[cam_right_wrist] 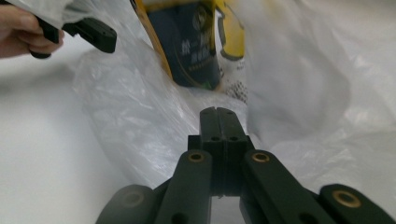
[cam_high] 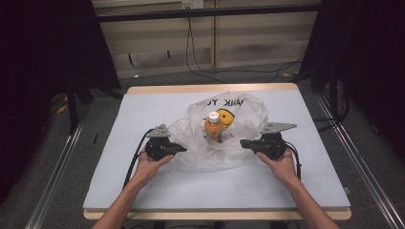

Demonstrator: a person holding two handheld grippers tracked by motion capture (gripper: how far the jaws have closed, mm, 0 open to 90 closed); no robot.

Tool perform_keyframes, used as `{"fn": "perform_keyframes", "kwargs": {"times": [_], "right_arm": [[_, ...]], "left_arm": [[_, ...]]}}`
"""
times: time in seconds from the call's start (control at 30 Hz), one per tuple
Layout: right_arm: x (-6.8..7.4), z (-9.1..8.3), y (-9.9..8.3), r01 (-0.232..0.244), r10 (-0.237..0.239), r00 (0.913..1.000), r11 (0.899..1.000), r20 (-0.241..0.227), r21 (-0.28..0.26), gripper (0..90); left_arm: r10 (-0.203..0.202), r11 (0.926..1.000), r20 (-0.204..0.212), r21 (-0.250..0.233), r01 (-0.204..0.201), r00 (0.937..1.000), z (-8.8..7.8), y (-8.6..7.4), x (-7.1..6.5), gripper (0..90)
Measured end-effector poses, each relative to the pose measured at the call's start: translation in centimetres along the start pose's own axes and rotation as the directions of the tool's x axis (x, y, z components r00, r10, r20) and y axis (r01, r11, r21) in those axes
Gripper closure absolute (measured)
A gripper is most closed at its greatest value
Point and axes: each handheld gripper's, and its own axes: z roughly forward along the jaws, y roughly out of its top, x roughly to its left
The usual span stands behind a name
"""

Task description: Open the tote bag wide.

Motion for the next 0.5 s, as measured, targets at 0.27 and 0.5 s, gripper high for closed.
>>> {"fn": "perform_keyframes", "kwargs": {"times": [0.27, 0.5], "right_arm": [[0.7, -1.7, 1.0, -0.006, 0.005, 0.9998, 0.998, -0.017, -0.069, 90.0], [1.7, -3.3, 1.2, 0.011, -0.012, 0.9998, 0.996, -0.015, -0.090, 90.0]], "left_arm": [[0.026, 0.9993, 0.007, -0.026, -0.026, 0.9996, -1.1, 0.6, -1.3, 90.0], [0.043, 0.9975, 0.029, -0.056, -0.042, 0.9986, -2.7, 0.7, -2.8, 90.0]]}}
